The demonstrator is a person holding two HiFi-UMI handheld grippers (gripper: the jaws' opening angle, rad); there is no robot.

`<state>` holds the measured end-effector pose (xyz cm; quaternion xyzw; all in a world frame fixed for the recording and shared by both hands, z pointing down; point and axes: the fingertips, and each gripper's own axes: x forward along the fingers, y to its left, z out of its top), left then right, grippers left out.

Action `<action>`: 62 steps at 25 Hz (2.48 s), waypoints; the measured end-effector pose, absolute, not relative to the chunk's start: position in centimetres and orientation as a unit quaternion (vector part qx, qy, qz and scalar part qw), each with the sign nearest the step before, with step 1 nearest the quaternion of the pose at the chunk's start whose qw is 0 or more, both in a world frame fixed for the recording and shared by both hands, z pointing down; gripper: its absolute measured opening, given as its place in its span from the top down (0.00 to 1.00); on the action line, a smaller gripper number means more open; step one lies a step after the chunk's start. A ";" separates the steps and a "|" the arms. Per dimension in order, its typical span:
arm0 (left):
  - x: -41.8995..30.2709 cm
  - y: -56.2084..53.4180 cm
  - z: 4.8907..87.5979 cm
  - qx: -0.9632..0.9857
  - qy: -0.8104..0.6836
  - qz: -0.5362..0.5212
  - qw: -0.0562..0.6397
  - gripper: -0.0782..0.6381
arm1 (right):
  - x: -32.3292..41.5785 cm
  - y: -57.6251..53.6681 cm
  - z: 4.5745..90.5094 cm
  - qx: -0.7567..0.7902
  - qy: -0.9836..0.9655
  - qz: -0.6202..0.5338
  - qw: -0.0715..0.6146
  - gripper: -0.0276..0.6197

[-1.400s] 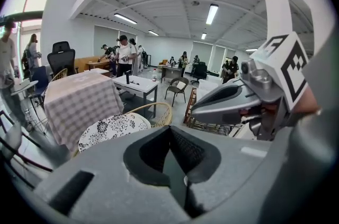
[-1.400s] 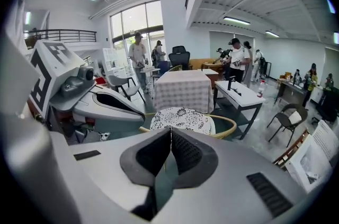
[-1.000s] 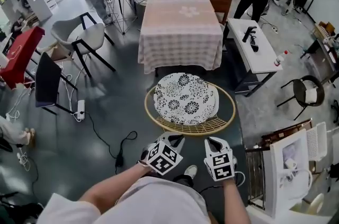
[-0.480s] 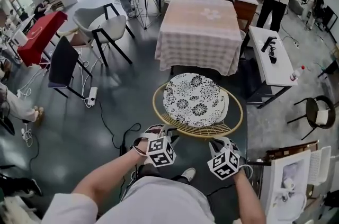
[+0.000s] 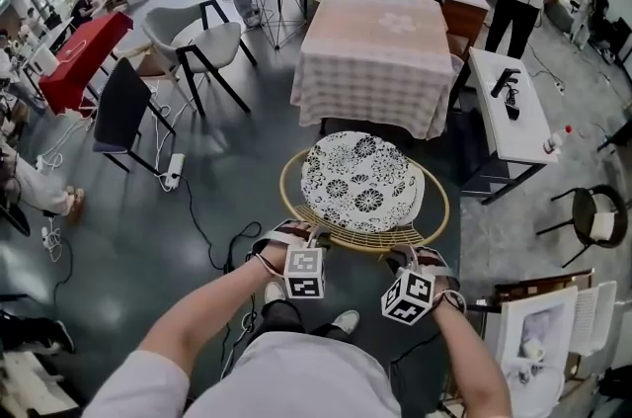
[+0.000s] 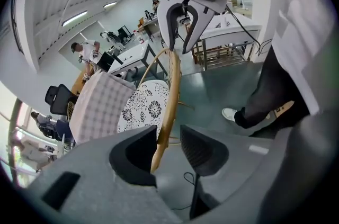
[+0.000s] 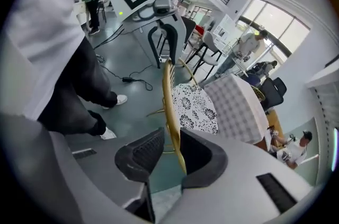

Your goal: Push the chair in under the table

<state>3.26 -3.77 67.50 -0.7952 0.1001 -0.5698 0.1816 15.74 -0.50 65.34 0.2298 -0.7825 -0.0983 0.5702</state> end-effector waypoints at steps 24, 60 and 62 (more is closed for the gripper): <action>3.4 -7.9 69.3 -0.773 0.106 -0.604 0.164 0.76 | 15.1 -4.6 67.3 0.200 -0.771 -0.096 0.597 0.85; 5.3 -29.6 68.8 -0.779 0.109 -0.597 0.157 0.76 | 16.9 -25.9 67.7 0.196 -0.760 -0.062 0.617 0.86; 5.6 -30.8 68.8 -0.781 0.107 -0.594 0.159 0.76 | 17.2 -27.0 67.8 0.200 -0.758 -0.064 0.617 0.86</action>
